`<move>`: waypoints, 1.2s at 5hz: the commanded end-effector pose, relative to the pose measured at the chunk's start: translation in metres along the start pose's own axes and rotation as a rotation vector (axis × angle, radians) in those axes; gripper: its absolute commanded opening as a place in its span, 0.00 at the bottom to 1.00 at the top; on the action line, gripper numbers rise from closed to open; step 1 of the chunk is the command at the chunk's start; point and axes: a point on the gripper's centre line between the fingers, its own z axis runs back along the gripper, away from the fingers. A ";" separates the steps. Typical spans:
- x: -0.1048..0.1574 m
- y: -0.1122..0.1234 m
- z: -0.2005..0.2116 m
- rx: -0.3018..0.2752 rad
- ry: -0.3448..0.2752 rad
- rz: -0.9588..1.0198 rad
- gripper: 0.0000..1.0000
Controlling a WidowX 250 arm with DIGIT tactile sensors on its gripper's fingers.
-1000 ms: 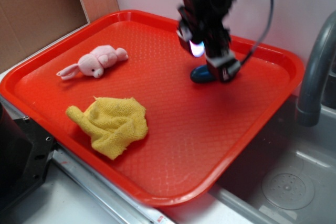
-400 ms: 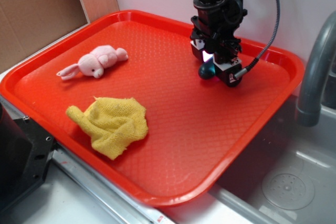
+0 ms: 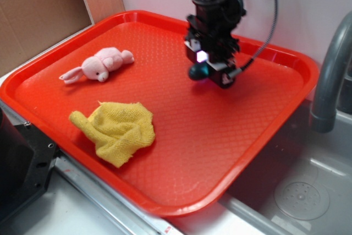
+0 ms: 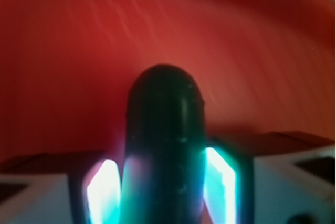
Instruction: Grab the plastic pickle.
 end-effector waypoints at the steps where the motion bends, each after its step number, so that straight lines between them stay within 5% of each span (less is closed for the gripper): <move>1: -0.034 0.026 0.084 -0.014 -0.029 0.246 0.00; 2: -0.064 0.040 0.103 -0.031 -0.059 0.346 0.00; 4: -0.115 0.035 0.112 0.058 -0.092 0.436 0.00; 6: -0.131 0.038 0.116 0.100 -0.122 0.507 0.00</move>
